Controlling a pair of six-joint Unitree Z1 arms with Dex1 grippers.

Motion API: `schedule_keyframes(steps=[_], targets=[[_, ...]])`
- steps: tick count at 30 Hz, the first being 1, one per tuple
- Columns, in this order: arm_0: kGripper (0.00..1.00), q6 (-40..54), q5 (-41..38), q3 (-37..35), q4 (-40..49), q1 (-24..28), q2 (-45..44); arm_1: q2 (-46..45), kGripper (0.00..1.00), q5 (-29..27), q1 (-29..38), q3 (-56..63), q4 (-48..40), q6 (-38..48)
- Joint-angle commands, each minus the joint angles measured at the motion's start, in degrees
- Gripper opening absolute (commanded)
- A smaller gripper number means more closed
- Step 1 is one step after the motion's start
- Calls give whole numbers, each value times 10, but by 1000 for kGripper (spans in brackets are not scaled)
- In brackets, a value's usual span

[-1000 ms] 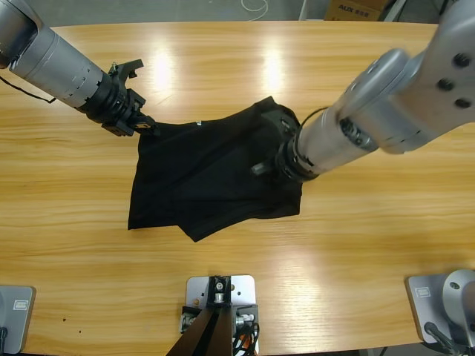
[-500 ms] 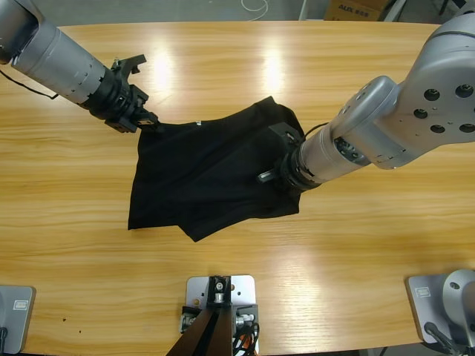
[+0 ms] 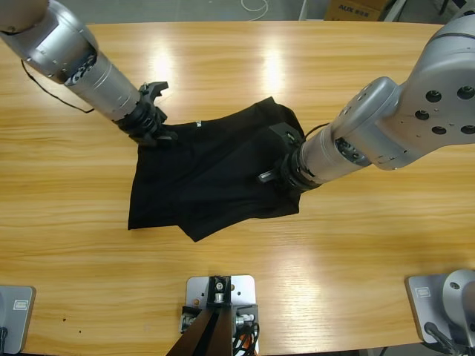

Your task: Fold clothes

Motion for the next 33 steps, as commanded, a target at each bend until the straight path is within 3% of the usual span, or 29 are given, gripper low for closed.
schedule_keyframes(steps=[1,5,10,23,29,33], targets=[[0,-11,7,-29,1,4,52,42,0,6,-6,37,5,5],[0,-10,11,-30,4,6,66,37,0,5,-6,45,9,5],[0,-18,101,-30,48,7,70,30,0,4,-6,53,13,5],[0,-16,116,-38,33,113,78,18,0,8,-6,65,32,5],[0,-16,91,-21,43,111,-28,-16,0,3,-6,47,69,5],[0,-28,82,13,76,73,-113,-54,0,-15,-6,-6,129,-1]])
